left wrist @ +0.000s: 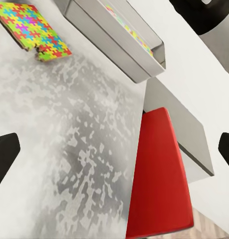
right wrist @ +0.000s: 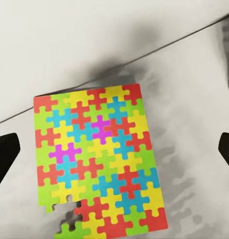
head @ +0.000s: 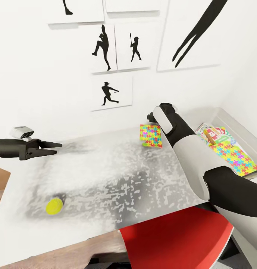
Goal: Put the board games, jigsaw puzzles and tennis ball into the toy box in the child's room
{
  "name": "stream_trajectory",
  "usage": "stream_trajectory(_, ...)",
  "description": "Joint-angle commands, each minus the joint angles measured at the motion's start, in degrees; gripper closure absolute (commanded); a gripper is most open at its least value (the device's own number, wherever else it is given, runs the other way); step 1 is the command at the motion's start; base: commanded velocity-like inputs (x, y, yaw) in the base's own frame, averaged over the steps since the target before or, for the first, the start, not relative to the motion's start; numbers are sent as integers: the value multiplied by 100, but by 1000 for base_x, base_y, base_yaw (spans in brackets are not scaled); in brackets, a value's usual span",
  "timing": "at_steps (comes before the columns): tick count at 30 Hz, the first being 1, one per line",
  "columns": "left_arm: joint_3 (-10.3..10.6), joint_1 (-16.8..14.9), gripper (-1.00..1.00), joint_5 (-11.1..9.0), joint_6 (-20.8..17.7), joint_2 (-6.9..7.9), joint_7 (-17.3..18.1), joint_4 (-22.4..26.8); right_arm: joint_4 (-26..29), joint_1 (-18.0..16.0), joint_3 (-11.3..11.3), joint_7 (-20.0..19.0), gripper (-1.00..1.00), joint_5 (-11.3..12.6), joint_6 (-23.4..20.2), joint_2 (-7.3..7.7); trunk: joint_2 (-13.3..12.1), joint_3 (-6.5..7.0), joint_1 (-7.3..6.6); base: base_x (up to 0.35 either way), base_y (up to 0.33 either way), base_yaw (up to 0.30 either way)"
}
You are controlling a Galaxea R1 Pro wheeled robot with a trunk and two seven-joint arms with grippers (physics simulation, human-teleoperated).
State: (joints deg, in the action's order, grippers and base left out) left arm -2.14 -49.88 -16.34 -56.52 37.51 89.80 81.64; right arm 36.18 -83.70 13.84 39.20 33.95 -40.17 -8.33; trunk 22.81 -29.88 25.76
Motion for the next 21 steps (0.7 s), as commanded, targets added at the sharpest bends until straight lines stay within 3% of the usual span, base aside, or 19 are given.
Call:
stream_trajectory(1, 3, -4, -100, -1, -61, 3, 20, 1, 4, -6, 27, 58, -100, 60, -9, 2, 10, -19, 3, 0, 0, 0)
stream_trajectory(21, -41, -4, -100, 1, -62, 33, 20, 1, 3, -6, 31, 60, -100, 59, -8, 15, 10, -208, 3, 0, 0, 0)
